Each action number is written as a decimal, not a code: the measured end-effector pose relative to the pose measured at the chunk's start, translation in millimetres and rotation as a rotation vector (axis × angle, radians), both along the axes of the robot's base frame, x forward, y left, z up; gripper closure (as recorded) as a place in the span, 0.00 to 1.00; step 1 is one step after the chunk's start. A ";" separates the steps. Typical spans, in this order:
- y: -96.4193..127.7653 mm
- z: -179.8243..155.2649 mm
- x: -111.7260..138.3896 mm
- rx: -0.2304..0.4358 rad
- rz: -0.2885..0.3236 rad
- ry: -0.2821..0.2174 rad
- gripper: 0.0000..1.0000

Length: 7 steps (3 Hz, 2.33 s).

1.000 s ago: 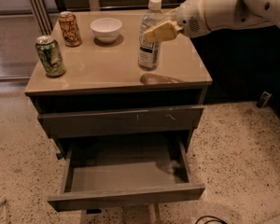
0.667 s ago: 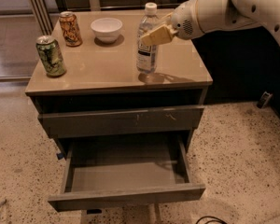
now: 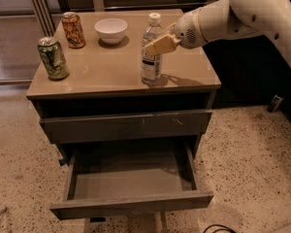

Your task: Pick blue plastic bottle from middle drawer and place on counter

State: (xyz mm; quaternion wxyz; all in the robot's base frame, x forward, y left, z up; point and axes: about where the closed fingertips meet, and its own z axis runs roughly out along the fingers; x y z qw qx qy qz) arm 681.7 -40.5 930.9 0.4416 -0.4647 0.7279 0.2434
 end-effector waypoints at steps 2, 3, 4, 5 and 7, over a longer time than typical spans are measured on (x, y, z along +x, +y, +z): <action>1.8 -8.2 -1.2 0.008 0.001 0.005 0.81; 1.8 -8.2 -1.2 0.008 0.001 0.005 0.58; 1.8 -8.2 -1.2 0.008 0.001 0.005 0.35; 1.9 -8.2 -1.2 0.008 0.001 0.005 0.11; 1.9 -8.3 -1.2 0.008 0.001 0.005 0.00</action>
Offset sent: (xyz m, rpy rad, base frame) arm -0.0010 0.0016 -0.0074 0.0069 0.0048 0.0007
